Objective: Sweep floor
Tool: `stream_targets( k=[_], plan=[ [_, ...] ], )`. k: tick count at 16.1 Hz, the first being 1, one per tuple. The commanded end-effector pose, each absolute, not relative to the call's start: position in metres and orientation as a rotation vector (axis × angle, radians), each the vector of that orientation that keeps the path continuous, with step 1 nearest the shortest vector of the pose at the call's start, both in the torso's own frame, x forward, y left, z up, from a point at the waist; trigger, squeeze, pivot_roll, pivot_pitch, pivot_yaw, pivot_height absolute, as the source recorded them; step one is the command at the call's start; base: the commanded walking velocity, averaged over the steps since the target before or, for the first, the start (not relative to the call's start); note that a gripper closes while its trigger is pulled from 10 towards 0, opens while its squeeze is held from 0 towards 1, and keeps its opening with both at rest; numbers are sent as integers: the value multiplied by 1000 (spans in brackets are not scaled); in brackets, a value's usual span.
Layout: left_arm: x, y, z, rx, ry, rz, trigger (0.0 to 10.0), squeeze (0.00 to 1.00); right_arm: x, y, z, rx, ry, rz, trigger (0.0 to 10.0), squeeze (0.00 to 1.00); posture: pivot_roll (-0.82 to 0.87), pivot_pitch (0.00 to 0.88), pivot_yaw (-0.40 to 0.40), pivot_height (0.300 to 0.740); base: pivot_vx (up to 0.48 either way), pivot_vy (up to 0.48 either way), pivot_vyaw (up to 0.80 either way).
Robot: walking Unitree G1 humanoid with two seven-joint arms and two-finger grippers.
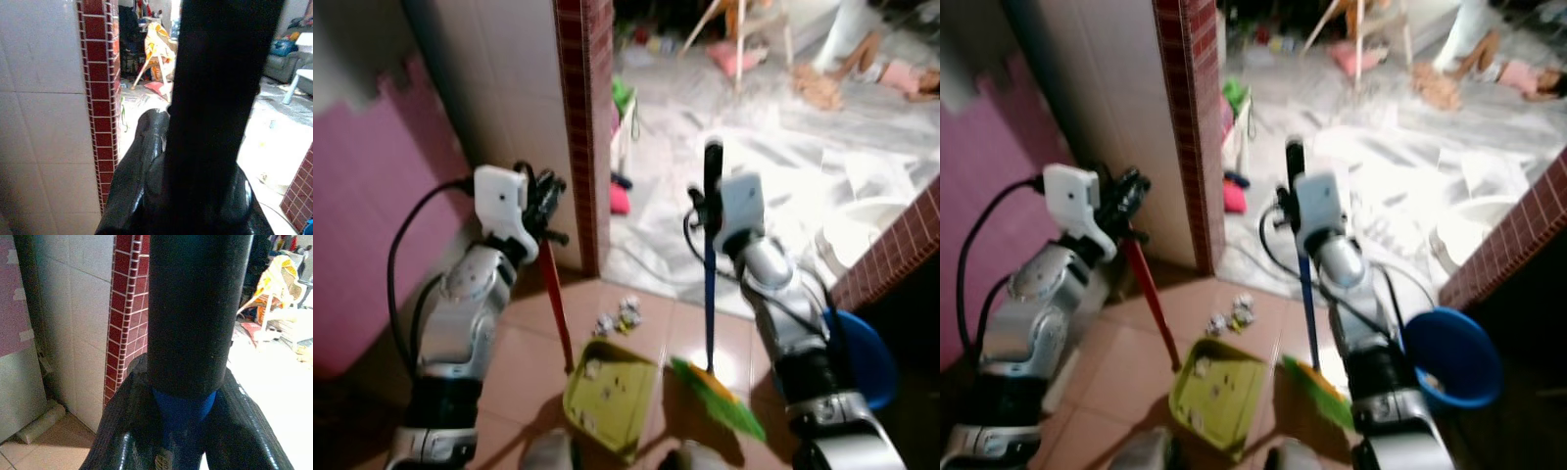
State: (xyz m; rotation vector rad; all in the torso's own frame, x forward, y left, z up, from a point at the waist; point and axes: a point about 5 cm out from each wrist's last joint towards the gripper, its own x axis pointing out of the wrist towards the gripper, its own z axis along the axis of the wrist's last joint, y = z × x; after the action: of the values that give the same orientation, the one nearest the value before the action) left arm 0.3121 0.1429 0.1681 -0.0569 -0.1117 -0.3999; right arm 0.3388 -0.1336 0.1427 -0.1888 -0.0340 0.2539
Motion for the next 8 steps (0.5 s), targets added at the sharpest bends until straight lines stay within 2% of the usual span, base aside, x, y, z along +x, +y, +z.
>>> stream_targets(
  k=[1, 2, 4, 8],
  plan=[
    [312, 144, 178, -70, -148, -413, 10000, 0, 340, -127, 149, -190, -63, 279, 10000, 0, 17, 23, -19, 740, 0, 480, 0],
    [305, 137, 170, -91, -115, -477, 10000, 0, 335, -123, 149, -180, -110, 272, 10000, 0, 9, 13, -9, 740, 0, 480, 0],
    [305, 136, 166, -96, -103, -479, 10000, 0, 334, -122, 147, -136, -88, 244, 10000, 0, 9, 13, -9, 740, 0, 480, 0],
    [300, 133, 162, -104, -86, -507, 10000, 0, 323, -131, 139, -179, -112, 64, 10000, 0, 5, 5, -20, 740, 0, 480, 0]
  ],
)
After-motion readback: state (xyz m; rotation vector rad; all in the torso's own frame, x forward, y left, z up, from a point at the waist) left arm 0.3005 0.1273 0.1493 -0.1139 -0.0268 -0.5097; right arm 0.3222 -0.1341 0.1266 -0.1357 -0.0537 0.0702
